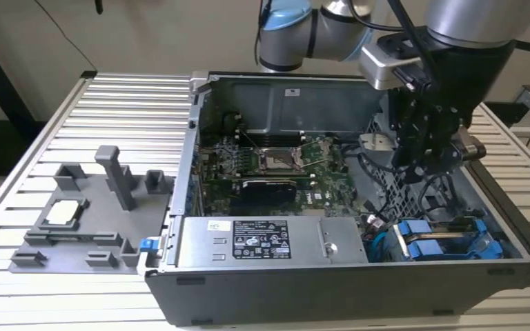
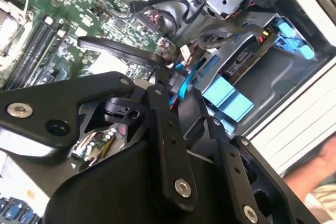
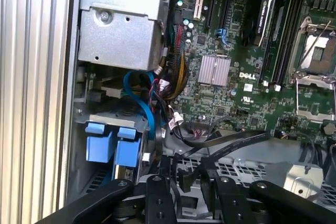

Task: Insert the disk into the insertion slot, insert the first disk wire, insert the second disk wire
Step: 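Insert the first disk wire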

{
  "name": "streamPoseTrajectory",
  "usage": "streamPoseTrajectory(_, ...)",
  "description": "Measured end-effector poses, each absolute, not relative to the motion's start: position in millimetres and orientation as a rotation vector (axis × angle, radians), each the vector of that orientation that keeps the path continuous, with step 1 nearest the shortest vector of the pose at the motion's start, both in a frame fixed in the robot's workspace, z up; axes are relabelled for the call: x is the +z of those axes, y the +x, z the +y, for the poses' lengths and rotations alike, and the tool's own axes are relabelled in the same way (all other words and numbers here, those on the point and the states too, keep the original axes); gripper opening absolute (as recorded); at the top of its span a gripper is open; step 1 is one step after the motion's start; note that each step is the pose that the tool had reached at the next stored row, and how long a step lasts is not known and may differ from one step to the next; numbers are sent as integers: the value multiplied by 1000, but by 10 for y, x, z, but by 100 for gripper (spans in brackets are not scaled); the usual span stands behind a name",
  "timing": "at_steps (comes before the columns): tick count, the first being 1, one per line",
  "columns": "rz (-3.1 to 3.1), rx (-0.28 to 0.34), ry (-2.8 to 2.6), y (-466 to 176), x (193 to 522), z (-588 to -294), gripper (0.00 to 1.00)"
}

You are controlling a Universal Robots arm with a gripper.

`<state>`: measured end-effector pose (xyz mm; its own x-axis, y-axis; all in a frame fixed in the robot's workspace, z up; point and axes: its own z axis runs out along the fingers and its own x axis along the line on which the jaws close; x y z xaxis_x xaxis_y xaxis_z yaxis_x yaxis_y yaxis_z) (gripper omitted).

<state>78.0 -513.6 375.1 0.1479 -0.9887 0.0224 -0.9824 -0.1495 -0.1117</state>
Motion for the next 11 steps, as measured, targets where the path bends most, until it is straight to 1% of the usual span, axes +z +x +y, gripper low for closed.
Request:
streamPoseTrajectory(3,2004,-185,-2333,761,3752,-5100,37)
streamPoseTrajectory(8,2002,-200,-2331,738,3752,-5083,35)
streamPoseTrajectory(9,2002,-201,-2331,737,3752,-5083,27)
streamPoseTrajectory(11,2002,-202,-2331,736,3753,-5082,25)
